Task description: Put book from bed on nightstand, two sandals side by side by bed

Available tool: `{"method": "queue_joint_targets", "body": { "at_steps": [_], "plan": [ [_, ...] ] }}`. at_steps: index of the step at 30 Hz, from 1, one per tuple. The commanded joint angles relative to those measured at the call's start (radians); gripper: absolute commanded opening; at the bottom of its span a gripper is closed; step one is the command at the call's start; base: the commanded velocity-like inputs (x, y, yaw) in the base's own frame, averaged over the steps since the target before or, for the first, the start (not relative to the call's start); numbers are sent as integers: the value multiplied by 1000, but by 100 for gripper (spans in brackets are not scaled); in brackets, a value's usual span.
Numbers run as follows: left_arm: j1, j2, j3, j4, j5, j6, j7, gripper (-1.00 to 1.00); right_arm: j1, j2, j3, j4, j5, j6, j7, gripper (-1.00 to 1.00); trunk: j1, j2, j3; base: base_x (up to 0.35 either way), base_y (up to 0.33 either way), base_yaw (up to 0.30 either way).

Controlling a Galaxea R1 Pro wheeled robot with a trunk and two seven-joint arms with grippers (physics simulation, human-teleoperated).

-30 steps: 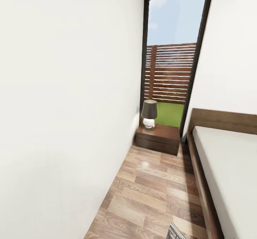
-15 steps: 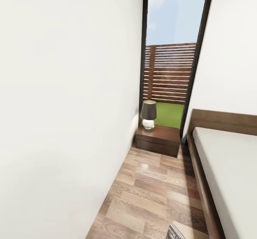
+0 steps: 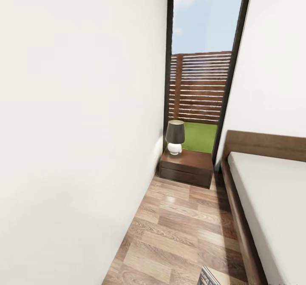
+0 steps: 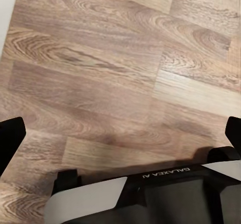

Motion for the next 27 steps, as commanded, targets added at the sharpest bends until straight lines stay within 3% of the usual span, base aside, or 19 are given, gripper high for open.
{"method": "queue_joint_targets", "body": {
  "at_steps": [1,15,27],
  "plan": [
    [0,0,9,-1,-10,2,-3,100,-1,-1,-9,4,10,-7,0,-100,0,-1,-1,1,0,-159],
    [0,0,9,-1,-10,2,-4,100,-1,-1,-9,4,10,-7,0,-100,0,-1,-1,16,0,-142],
    [0,0,9,-1,-9,2,-4,100,-1,-1,-9,4,10,-6,0,-100,0,-1,-1,303,0,-9]
  ]
}}
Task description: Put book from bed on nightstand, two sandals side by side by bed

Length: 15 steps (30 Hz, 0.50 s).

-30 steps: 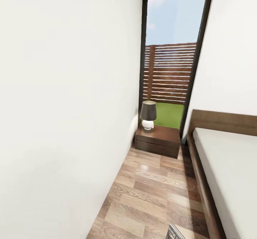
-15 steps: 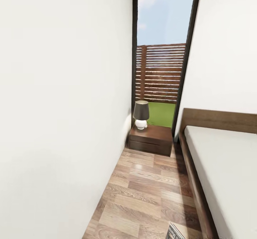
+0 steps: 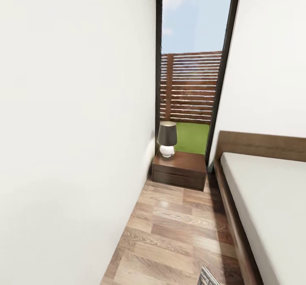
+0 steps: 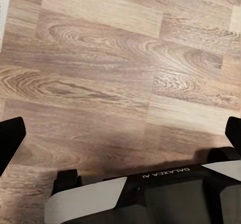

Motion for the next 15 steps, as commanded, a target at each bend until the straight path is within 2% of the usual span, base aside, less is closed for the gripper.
{"method": "queue_joint_targets", "body": {
  "at_steps": [1,7,15],
  "plan": [
    [0,0,8,-1,-9,2,-3,100,-1,-1,-9,4,9,-7,0,-100,1,-1,-1,316,0,0],
    [-1,0,8,-1,-9,2,-3,100,-1,-1,-9,4,9,-7,0,-100,1,-1,-1,261,0,-2],
    [-1,0,8,-1,-9,2,-3,100,-1,-4,-10,4,9,-7,0,-100,1,-1,-1,38,0,-129]
  ]
}}
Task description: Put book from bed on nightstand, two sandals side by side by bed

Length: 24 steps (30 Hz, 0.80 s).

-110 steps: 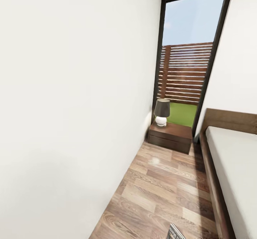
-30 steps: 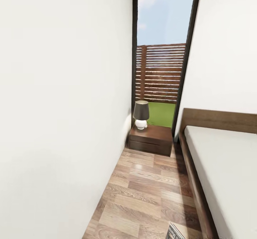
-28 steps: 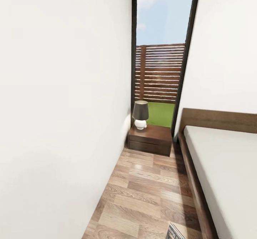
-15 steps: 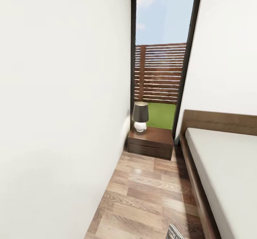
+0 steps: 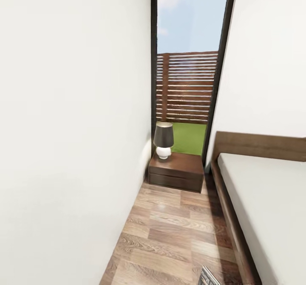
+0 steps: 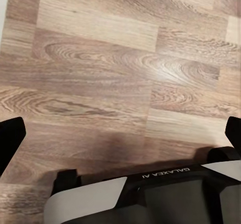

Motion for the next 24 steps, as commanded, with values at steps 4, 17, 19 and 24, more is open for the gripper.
{"method": "queue_joint_targets", "body": {
  "at_steps": [4,17,19,24],
  "plan": [
    [0,0,8,-1,-10,2,-3,100,-1,-1,-8,4,10,-6,0,-100,0,-1,-1,3,0,-187],
    [0,0,9,-1,-10,2,-3,100,-1,-1,-8,4,10,-7,0,-100,0,-1,-1,0,0,-170],
    [0,0,8,-1,-10,2,-3,100,-1,-1,-8,4,10,-6,0,-100,0,-1,-1,0,0,-166],
    [0,0,8,-1,-10,2,-3,100,-1,-1,-8,4,10,-6,0,-100,0,-1,-1,0,0,-165]
  ]
}}
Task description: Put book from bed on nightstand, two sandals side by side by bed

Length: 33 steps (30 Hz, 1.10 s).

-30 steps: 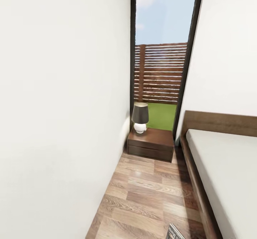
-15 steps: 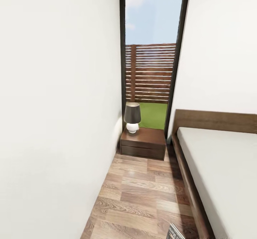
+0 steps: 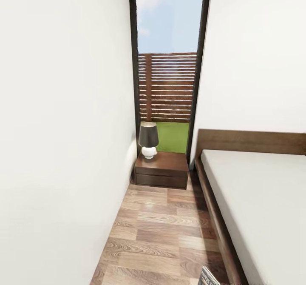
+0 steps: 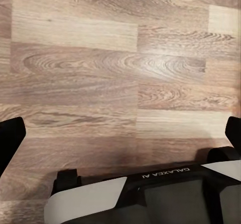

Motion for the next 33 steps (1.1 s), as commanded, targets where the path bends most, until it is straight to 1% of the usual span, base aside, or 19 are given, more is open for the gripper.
{"method": "queue_joint_targets", "body": {
  "at_steps": [1,16,33],
  "plan": [
    [0,0,9,-1,-10,2,-3,100,-1,-1,-8,4,10,-7,0,-100,0,-1,-1,0,0,-164],
    [-1,0,9,-1,-10,2,-3,100,-1,-1,-8,4,10,-7,0,-100,0,-1,-1,0,0,-154],
    [0,-1,9,-1,-11,2,-3,100,-1,0,-8,4,11,-7,2,-100,0,-1,-1,0,0,-9]
  ]
}}
